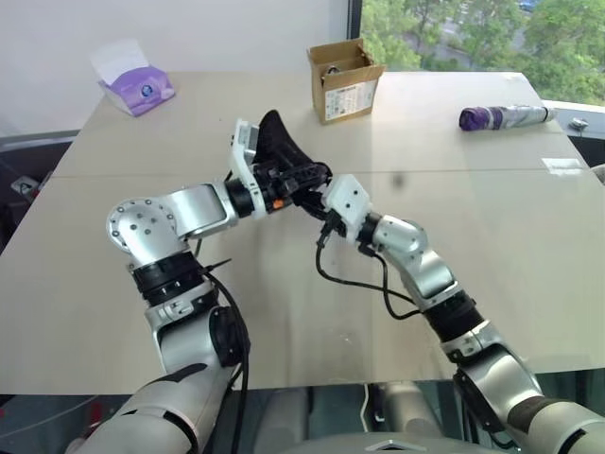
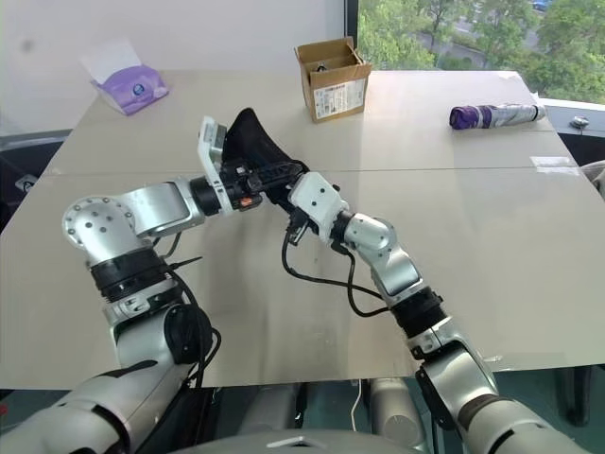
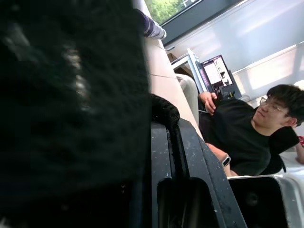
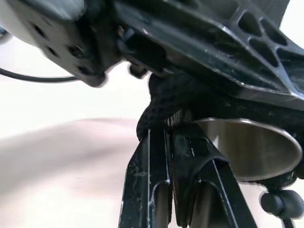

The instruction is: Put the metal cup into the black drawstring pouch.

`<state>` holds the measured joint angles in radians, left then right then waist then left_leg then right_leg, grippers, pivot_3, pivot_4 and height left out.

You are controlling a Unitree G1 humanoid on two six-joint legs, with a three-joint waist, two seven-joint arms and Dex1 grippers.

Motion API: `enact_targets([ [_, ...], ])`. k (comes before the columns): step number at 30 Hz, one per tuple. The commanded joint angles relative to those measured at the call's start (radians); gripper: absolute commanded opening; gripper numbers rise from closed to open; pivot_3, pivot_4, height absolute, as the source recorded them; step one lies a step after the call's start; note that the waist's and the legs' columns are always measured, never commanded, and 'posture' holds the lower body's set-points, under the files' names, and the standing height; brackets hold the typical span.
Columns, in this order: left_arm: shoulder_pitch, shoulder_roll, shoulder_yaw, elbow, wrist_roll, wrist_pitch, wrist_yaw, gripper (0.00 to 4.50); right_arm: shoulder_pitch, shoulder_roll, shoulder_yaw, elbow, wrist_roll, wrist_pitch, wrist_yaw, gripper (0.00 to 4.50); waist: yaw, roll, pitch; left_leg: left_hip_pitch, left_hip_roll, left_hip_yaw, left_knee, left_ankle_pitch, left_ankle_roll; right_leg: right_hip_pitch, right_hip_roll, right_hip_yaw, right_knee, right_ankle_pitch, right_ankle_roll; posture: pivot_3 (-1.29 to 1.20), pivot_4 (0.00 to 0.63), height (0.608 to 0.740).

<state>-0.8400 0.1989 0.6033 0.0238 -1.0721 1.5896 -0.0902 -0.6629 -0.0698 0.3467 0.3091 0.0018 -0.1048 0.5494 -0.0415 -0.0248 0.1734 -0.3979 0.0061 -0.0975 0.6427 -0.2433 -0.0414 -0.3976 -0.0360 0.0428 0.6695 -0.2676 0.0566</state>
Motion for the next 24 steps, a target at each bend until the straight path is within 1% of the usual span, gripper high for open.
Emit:
enact_targets([
  [1, 0.02, -0.012, -0.015, -0.003, -0.071, 0.025, 0.048, 0.0, -0.064, 0.035, -0.017, -0.001, -0.04, -0.127, -0.049, 0.12, 0.0, 0.0, 0.0, 0.0, 0.0, 0.0, 0.0, 0.0, 0.0, 0.0, 0.0, 0.0, 0.0, 0.0, 0.0, 0.0, 0.15, 0.74],
  [3, 0.034, 0.002, -0.01, -0.012, -0.097, 0.025, 0.068, 0.0, -0.038, 0.078, -0.088, -0.021, 0.067, -0.052, -0.055, 0.12, -0.003, 0.0, 0.0, 0.0, 0.0, 0.0, 0.0, 0.0, 0.0, 0.0, 0.0, 0.0, 0.0, 0.0, 0.0, 0.0, 0.15, 0.74],
  [5, 0.045, 0.002, -0.013, -0.027, -0.119, 0.025, 0.091, 0.0, -0.011, 0.098, -0.13, -0.047, 0.133, 0.0, -0.043, 0.12, -0.001, 0.0, 0.0, 0.0, 0.001, 0.0, 0.0, 0.0, 0.0, 0.0, 0.0, 0.0, 0.0, 0.0, 0.0, 0.0, 0.15, 0.74],
  [8, 0.057, -0.021, -0.016, -0.064, -0.145, 0.025, 0.129, 0.0, 0.049, 0.054, -0.111, -0.129, 0.134, 0.017, 0.015, 0.12, 0.006, 0.0, 0.0, 0.0, 0.0, 0.0, 0.0, 0.0, 0.0, 0.0, -0.001, 0.0, 0.0, 0.0, 0.0, 0.0, 0.15, 0.74],
  [12, 0.072, -0.065, 0.021, -0.076, -0.175, 0.01, 0.206, 0.0, 0.141, -0.063, -0.056, -0.297, 0.109, 0.061, 0.114, 0.12, 0.014, 0.0, 0.0, -0.002, -0.002, -0.001, 0.0, 0.0, 0.0, 0.0, -0.002, -0.001, -0.002, 0.0, 0.0, 0.0, 0.15, 0.74],
  [14, 0.093, -0.081, 0.023, -0.083, -0.186, 0.009, 0.239, 0.0, 0.15, -0.092, -0.036, -0.315, 0.097, 0.077, 0.139, 0.12, 0.006, 0.0, 0.0, -0.001, -0.001, -0.001, 0.0, 0.0, 0.0, 0.0, -0.001, -0.001, -0.001, 0.0, 0.0, 0.0, 0.15, 0.74],
  [17, 0.126, -0.119, 0.012, -0.111, -0.222, -0.001, 0.286, 0.0, 0.116, -0.086, 0.031, -0.231, 0.028, 0.03, 0.157, 0.12, -0.004, 0.0, 0.0, 0.001, 0.001, 0.001, 0.0, 0.0, 0.0, 0.0, 0.001, 0.001, 0.001, 0.0, 0.0, 0.0, 0.15, 0.74],
  [20, 0.151, -0.145, -0.005, -0.134, -0.259, -0.023, 0.334, 0.0, 0.068, -0.047, 0.105, -0.1, -0.048, -0.058, 0.17, 0.12, -0.003, 0.0, 0.0, 0.002, 0.002, 0.001, 0.0, 0.001, -0.001, 0.0, 0.002, 0.001, 0.002, 0.0, 0.0, 0.0, 0.15, 0.74],
  [24, 0.174, -0.143, -0.026, -0.149, -0.334, -0.055, 0.398, 0.0, 0.039, -0.039, 0.14, -0.003, -0.093, -0.153, 0.194, 0.12, 0.008, -0.001, 0.0, 0.002, 0.0, 0.001, 0.001, 0.001, -0.001, 0.001, 0.0, 0.001, 0.002, 0.0, 0.0, 0.0, 0.15, 0.74],
])
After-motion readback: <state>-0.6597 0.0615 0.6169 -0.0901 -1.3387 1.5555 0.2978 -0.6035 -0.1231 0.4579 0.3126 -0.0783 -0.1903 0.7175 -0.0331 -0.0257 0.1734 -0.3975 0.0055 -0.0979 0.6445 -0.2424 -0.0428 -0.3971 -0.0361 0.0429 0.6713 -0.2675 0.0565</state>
